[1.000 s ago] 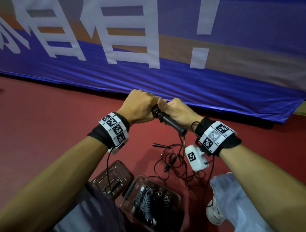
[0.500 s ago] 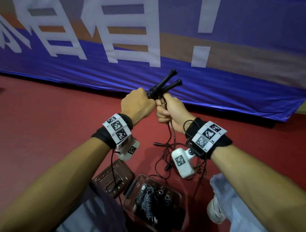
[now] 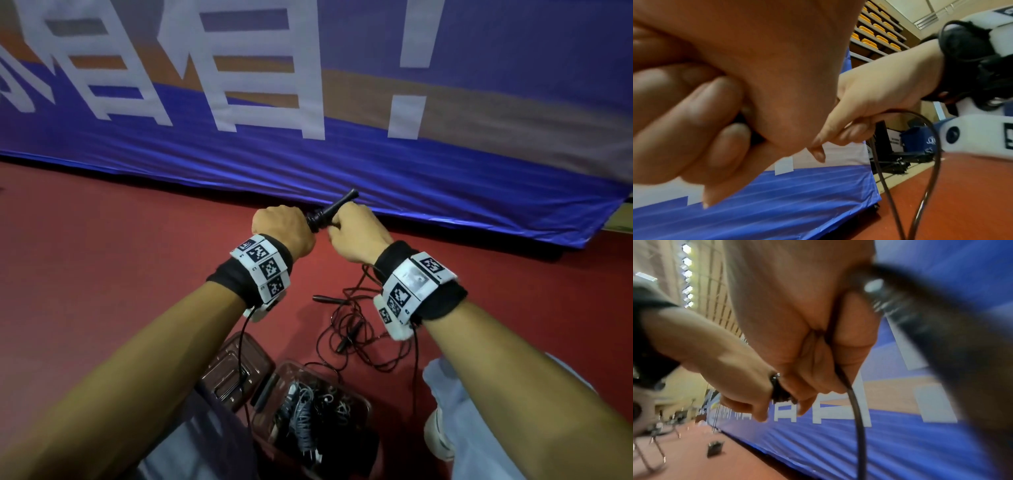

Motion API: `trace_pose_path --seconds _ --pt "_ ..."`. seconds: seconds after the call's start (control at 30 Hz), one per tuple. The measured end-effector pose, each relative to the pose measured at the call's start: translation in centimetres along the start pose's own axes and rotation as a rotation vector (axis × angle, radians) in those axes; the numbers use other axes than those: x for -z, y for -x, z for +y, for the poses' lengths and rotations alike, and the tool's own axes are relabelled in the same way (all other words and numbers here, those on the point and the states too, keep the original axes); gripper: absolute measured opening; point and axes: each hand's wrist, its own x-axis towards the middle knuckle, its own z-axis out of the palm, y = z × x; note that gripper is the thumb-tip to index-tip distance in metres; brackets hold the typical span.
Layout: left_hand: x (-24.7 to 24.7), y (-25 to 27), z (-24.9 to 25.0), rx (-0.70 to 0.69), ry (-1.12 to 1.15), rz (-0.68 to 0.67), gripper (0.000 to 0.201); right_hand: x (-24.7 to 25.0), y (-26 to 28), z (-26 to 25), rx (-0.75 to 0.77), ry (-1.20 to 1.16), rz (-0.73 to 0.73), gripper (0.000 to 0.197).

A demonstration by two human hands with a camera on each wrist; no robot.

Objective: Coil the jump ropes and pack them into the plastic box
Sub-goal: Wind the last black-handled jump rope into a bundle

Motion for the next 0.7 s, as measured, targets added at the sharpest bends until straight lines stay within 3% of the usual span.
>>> trace_pose_path --seconds 0.13,0.23,0.4,0.53,0.7 --pt "-0.9 0.5 0.2 -0.047 -0.141 -0.148 0.019 0.3 0.6 0.4 0.187 0.243 -0.045 0.015" --pt "-2.0 0.7 0.3 -0.199 -0.107 -0.197 0.024 1.7 0.7 0.5 0.256 0.279 -0.109 0.024" --pt "-1.0 0.2 -0.9 -0.392 -0.076 -0.088 0.019 2.4 0.8 1.0 0.325 0.288 -0.088 0.037" --pt "-0.5 -0.2 -2.3 -0.446 -0.139 -0.038 0.013 1.8 0.7 0.8 0.432 0.329 -0.024 0.042" --pt "-0.4 -0.7 -3.4 -0.550 -0.170 0.052 0.016 2.2 0.4 1.2 0.419 0.258 0.067 0.064"
